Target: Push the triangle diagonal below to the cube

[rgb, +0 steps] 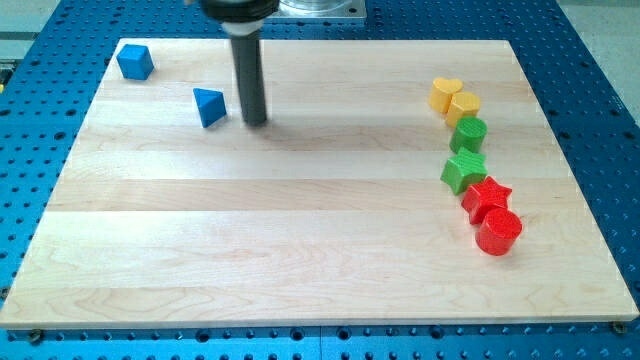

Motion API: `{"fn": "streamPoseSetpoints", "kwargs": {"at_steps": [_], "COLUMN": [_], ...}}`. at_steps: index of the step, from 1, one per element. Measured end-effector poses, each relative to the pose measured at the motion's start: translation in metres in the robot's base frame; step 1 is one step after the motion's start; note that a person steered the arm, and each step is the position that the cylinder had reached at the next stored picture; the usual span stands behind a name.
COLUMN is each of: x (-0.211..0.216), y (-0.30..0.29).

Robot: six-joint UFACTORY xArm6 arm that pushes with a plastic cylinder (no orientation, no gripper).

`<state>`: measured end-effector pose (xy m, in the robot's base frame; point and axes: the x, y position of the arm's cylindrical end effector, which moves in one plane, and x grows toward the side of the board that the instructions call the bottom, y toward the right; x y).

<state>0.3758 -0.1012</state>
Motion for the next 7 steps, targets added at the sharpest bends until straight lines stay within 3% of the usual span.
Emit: {"fn": "streamPoseSetpoints", "kwargs": {"at_steps": [1, 2, 3, 4, 5, 6, 7], "x": [-0.011, -0.029, -0.034, -0.084, -0.094, -0.099, -0.069], "y": [-0.067, -0.091, -0.166, -0.179, -0.162, -0.141, -0.13]}}
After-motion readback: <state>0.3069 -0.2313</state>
